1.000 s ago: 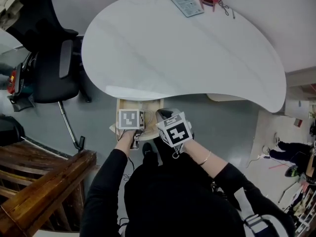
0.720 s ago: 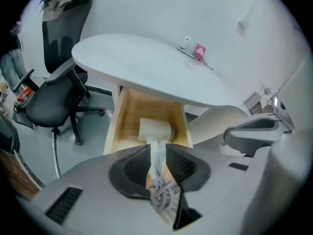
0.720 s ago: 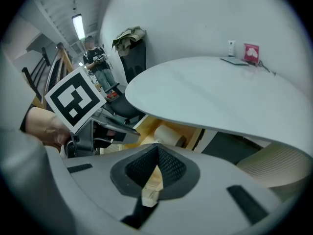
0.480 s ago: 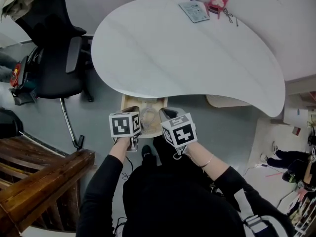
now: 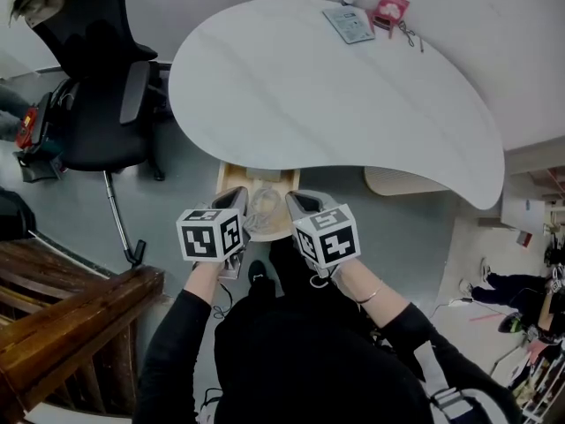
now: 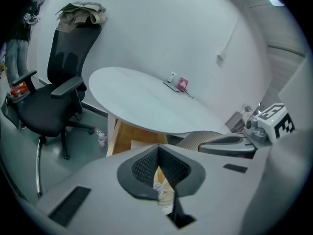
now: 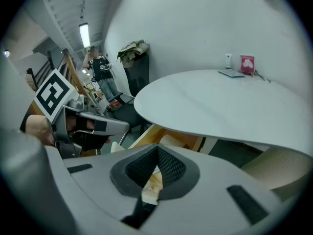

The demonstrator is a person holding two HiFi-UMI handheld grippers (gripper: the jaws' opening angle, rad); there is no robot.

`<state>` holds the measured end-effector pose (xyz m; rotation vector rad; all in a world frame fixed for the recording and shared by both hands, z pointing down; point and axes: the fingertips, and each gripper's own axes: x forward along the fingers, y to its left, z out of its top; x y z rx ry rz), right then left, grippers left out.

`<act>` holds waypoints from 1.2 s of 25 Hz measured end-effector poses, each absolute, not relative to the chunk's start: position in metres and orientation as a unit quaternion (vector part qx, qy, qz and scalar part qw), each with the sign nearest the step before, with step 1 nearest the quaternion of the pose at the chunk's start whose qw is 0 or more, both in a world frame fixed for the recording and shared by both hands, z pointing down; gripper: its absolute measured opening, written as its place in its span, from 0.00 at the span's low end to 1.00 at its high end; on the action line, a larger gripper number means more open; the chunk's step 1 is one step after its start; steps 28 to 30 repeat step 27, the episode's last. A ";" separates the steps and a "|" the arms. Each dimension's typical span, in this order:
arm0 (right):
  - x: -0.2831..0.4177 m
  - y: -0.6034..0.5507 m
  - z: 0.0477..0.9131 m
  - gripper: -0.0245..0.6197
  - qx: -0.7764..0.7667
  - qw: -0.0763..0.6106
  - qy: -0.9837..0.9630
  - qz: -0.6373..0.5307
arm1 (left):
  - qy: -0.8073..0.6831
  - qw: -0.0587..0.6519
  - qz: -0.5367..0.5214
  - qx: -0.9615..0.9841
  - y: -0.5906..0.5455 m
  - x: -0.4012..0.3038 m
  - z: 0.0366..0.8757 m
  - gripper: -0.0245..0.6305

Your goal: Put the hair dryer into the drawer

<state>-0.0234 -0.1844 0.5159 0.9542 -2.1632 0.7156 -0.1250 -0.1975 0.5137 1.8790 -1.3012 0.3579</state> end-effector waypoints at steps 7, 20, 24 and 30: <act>-0.024 -0.175 0.505 0.05 0.371 0.321 -0.831 0.262 | -0.514 0.380 0.126 0.759 -0.183 -0.132 0.491 0.05; -0.017 -0.141 0.479 0.05 0.391 0.289 -0.837 0.250 | -0.526 0.333 0.096 0.777 -0.136 -0.150 0.456 0.05; -0.013 -0.128 0.467 0.05 0.402 0.278 -0.838 0.244 | -0.529 0.320 0.085 0.781 -0.120 -0.156 0.444 0.05; -0.012 -0.118 0.456 0.05 0.406 0.269 -0.840 0.237 | -0.532 0.312 0.077 0.783 -0.107 -0.161 0.434 0.05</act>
